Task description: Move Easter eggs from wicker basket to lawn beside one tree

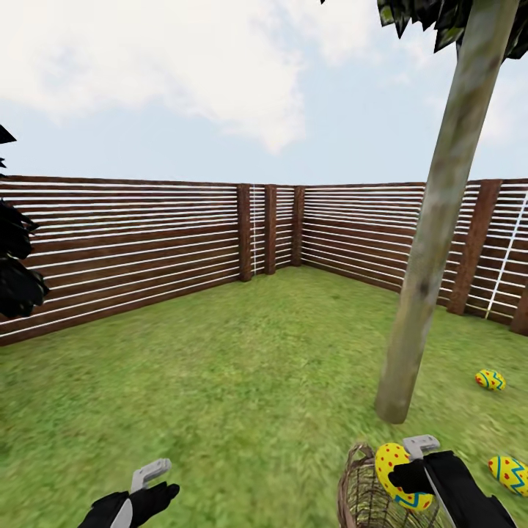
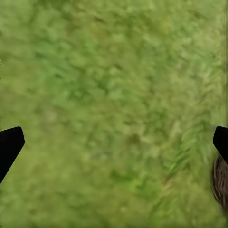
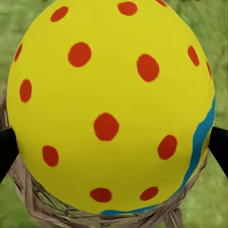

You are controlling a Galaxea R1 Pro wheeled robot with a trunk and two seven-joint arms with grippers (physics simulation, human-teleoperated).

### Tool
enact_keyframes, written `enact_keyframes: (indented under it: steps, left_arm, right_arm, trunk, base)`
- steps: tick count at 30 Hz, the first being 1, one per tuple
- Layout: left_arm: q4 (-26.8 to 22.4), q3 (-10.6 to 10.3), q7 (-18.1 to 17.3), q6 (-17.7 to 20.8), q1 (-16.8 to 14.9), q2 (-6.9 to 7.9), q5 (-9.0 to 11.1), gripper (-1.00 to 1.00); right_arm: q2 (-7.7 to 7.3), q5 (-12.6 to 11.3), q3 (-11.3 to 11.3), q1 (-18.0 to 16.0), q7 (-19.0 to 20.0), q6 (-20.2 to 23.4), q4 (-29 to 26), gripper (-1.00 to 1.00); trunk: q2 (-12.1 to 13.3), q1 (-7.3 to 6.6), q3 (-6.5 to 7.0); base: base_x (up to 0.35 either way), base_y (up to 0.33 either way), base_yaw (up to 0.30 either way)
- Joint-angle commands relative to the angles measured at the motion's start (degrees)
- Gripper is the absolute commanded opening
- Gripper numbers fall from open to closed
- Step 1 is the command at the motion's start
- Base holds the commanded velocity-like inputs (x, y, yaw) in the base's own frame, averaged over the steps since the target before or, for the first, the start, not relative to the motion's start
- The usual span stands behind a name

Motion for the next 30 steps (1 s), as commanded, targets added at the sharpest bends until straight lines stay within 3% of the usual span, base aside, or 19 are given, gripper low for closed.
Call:
enact_keyframes:
  steps: [1,8,17,30]
  left_arm:
    - [-0.05,0.29,-0.17,0.37,-0.02,-0.02,0.23,1.00]
    - [0.03,0.28,-0.13,0.40,-0.02,-0.02,0.07,1.00]
    - [0.07,0.28,-0.13,0.40,0.00,-0.02,0.06,1.00]
    - [0.10,0.21,-0.20,0.39,-0.02,-0.02,0.06,1.00]
  right_arm:
    - [0.04,0.67,-0.17,-0.03,0.51,0.22,-0.09,-1.00]
    - [-0.08,0.62,-0.31,-0.03,0.42,0.68,-0.38,-1.00]
    - [-0.21,0.61,-0.35,-0.03,0.51,0.80,-0.67,-1.00]
    - [-0.26,0.52,-0.40,-0.03,0.51,0.89,-0.90,-1.00]
  trunk:
    - [0.38,-0.22,0.12]
    - [3.19,-1.76,1.37]
    - [6.80,-3.73,2.99]
    - [12.01,-6.59,5.32]
  base:
    - [0.179,0.170,0.036]
    - [0.223,0.156,0.213]
    - [0.011,0.013,0.015]
    - [0.078,0.308,0.000]
